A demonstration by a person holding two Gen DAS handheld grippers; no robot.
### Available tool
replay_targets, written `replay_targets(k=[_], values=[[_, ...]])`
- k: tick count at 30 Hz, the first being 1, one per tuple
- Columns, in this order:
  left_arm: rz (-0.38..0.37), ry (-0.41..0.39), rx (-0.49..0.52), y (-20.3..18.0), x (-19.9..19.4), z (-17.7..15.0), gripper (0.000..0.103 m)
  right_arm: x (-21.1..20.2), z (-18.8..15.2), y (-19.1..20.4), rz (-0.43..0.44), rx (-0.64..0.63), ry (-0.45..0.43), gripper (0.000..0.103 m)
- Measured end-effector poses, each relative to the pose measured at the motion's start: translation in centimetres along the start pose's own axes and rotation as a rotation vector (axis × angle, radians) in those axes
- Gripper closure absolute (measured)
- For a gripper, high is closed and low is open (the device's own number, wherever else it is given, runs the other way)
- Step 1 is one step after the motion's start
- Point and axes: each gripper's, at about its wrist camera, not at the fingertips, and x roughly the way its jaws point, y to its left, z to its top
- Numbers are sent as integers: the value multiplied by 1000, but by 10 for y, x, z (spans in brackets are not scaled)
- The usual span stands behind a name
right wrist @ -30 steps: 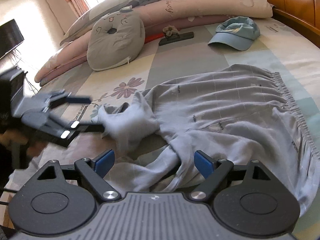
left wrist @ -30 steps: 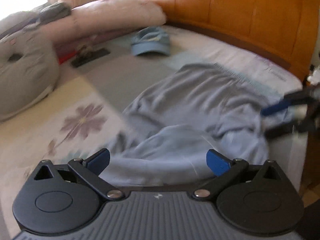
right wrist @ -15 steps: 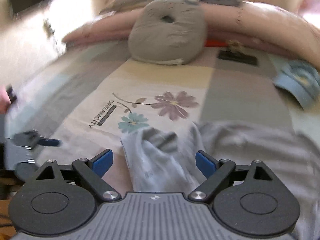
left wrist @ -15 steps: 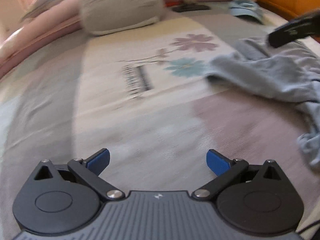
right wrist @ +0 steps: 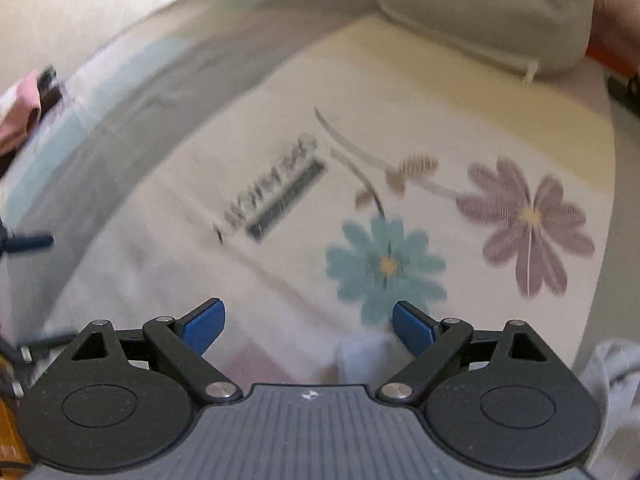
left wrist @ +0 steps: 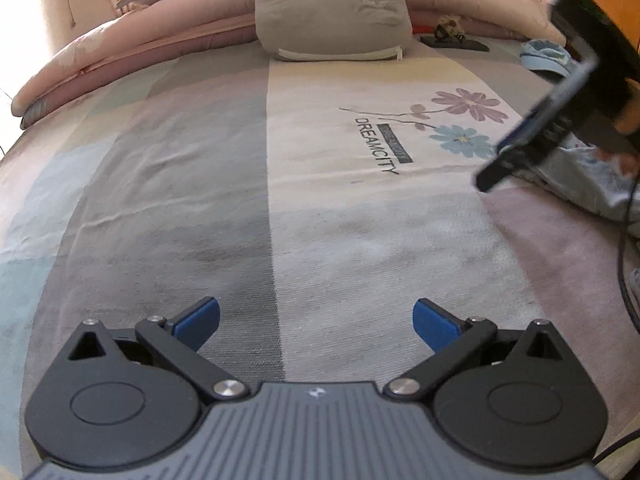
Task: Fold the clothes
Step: 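Release the pant leg from the left tool and withdraw both tools, then move the left tool to the bunched pant leg cuff beside the right tool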
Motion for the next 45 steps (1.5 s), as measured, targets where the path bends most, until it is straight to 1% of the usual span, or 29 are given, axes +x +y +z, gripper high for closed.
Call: replay_targets(k=[3, 5, 7, 9, 12, 16, 20, 23, 26, 28, 30, 32, 34, 36, 38, 41, 45], values=[[-20, -12, 5, -4, 2, 3, 1, -22, -23, -4, 1, 23, 16, 9], [-36, -20, 11, -8, 5, 5, 1, -41, -42, -6, -10, 36, 19, 7], [-61, -25, 26, -18, 8, 11, 1, -56, -60, -9, -28, 57, 23, 7], [-86, -30, 45, -28, 11, 16, 1, -67, -78, -12, -27, 84, 20, 6], [-119, -39, 91, -49, 16, 27, 1, -80, -101, -17, -30, 123, -6, 6], [-184, -42, 138, -80, 23, 40, 1, -94, -123, -21, -15, 167, -51, 6], [-238, -26, 187, -115, 36, 49, 1, -108, -134, -28, 21, 212, -102, 6], [-292, -6, 187, -135, 49, 50, 1, -111, -143, -35, 48, 225, -119, 5], [-286, -23, 167, -144, 59, 47, 1, -114, -151, -43, 77, 250, -141, 5], [-279, -35, 171, -146, 60, 46, 1, -119, -154, -46, 87, 264, -161, 6], [-280, -23, 161, -145, 62, 49, 1, -126, -158, -46, 88, 271, -184, 6], [-273, 7, 165, -147, 62, 54, 1, -132, -161, -45, 88, 276, -209, 5], [-266, 42, 148, -149, 62, 61, 1, -138, -166, -46, 85, 291, -235, 5], [-291, 57, 136, -150, 60, 67, 1, -145, -170, -47, 83, 307, -262, 5], [-346, 43, 131, -152, 55, 73, 1, -152, -174, -49, 80, 322, -288, 5], [-389, 10, 168, -163, 53, 84, 1, -162, -181, -50, 77, 346, -327, 4], [-521, -14, 195, -177, 70, 105, 1, -175, -189, -53, 72, 377, -380, 4]])
